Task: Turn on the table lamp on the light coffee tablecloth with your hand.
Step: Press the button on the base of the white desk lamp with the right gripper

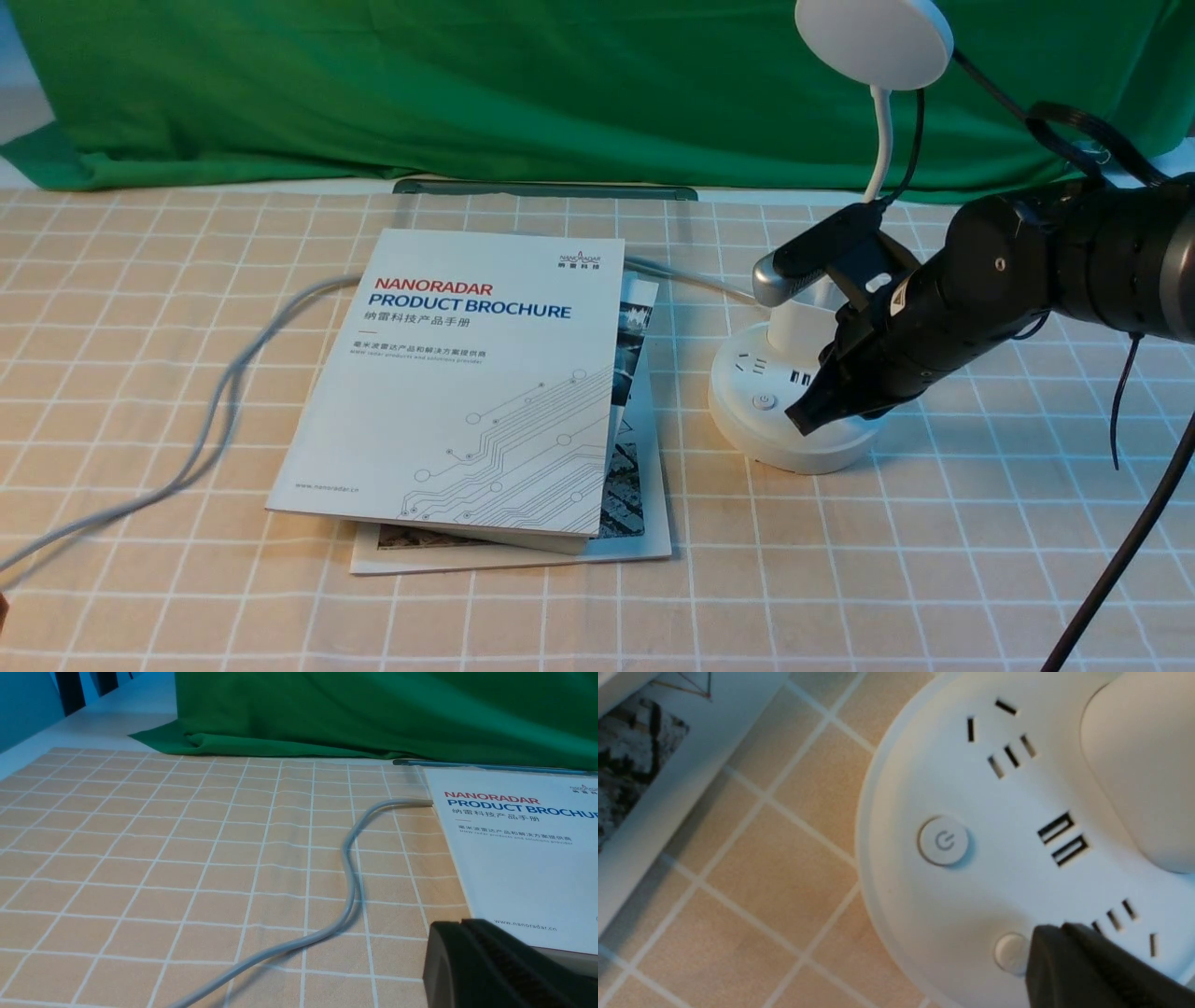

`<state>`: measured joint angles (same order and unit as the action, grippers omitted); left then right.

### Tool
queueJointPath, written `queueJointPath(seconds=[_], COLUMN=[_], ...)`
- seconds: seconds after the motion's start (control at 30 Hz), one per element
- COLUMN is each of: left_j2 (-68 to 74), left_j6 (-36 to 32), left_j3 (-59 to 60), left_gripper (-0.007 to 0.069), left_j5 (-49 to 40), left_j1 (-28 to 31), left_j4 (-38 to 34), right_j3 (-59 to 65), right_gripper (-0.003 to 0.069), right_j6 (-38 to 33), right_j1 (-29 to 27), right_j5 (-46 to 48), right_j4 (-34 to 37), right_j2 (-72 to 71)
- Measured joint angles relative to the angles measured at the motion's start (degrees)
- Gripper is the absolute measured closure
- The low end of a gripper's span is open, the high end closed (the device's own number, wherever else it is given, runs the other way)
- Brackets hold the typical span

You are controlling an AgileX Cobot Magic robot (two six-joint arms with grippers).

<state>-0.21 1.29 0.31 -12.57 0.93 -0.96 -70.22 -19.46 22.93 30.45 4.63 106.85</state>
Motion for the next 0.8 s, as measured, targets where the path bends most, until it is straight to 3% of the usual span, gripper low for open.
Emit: queueJointPath(seconds=[0.8], left_j2=[0.0], left_j6=[0.0], left_j3=[0.0], left_gripper=[0.0603], left_j5=[0.0], left_j1=[0.0], left_j4=[0.0], right_j3=[-1.6], right_gripper=[0.0622], right_j6=[0.0], right_j1=[1.5], right_j5=[1.0], right_j4=[-0.6], right_j2=[3.7])
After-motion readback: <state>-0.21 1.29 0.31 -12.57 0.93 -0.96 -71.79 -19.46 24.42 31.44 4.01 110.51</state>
